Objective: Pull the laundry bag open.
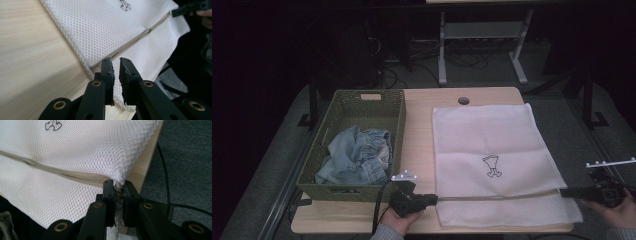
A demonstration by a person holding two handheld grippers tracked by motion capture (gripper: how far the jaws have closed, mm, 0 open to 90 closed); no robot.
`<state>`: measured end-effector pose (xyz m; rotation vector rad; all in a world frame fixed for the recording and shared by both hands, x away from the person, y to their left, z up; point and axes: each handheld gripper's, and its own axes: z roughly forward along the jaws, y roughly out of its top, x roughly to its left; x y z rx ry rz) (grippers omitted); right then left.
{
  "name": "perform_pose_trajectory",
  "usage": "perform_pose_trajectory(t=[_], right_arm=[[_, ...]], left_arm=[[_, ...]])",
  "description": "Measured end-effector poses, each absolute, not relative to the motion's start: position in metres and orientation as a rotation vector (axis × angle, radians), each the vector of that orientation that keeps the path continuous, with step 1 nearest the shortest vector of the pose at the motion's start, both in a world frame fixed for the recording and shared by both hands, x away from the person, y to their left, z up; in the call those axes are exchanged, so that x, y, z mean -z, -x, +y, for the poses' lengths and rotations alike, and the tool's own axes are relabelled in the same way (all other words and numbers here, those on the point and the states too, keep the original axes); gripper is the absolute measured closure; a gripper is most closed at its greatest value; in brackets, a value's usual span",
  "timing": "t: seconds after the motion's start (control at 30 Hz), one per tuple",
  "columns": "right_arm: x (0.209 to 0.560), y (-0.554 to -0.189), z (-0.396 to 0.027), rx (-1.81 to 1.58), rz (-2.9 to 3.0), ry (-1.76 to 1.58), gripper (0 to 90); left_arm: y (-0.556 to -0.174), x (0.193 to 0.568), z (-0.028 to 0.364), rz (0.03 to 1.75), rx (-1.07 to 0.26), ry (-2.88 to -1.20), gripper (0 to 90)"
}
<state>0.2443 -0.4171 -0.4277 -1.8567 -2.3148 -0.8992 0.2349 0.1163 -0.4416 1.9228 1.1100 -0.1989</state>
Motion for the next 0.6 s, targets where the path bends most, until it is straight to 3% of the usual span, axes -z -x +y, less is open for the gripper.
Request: perform_pose_trajectory(t=[0.6], right_arm=[[0.440,-0.267,-0.379,0.903,-2.344,1.741,80.4]], left_arm=[[-0.238,0.447,0.109,1.074,0.229,-1.927,77.6]])
